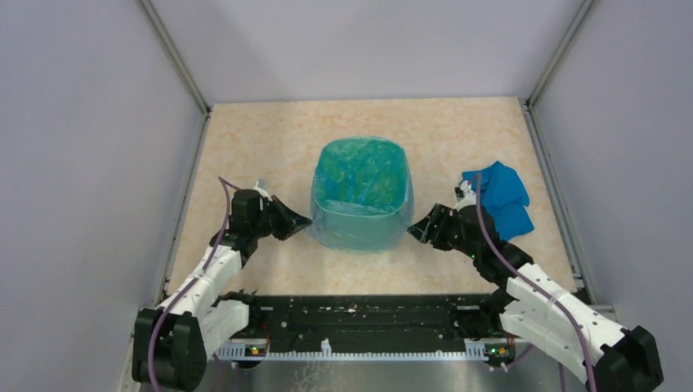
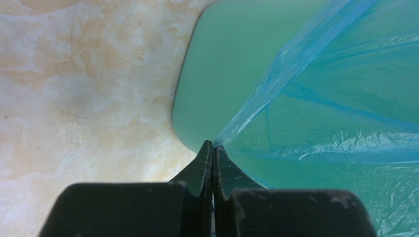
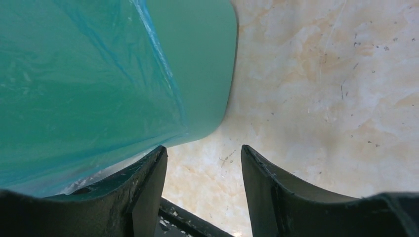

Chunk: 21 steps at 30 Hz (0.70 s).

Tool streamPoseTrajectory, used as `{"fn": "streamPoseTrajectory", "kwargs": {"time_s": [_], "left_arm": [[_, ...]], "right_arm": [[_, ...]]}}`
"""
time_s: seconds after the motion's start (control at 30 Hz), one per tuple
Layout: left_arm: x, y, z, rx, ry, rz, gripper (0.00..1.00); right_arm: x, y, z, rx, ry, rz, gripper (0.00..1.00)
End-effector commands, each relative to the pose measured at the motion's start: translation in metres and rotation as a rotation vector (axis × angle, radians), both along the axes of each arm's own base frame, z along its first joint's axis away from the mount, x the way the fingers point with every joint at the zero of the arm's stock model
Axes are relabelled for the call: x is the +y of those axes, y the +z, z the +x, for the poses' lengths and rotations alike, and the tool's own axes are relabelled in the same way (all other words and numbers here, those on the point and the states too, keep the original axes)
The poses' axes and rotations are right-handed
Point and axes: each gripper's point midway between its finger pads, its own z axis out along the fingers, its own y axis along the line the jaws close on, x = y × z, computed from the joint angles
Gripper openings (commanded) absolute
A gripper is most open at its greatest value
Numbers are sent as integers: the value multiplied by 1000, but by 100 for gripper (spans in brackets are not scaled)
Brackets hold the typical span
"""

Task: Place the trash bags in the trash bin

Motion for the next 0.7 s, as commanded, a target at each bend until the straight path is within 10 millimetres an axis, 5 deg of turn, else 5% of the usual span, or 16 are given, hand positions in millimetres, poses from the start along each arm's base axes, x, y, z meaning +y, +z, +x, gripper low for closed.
{"fn": "streamPoseTrajectory", "kwargs": {"time_s": [0.0,0.17,0.3,0.57,0.67], "left_arm": [[5,7,16,-74,-21,67,0],[6,-2,22,-71,-16,87,0],[7,-9,27,-58,-13,105,0],[13,-19,39,-49,-7,168,0],[12,-19,43,-56,-6,169,0]], "right_arm": [[-4,55,11,-115,-15,-4,57],[-24,95,15,-177,-52,-114,59],[-21,132,20,-231,-12,-145,59],[20,204,46,-327,125,-295,59],[50,208,58,-326,207,-354,59]]}}
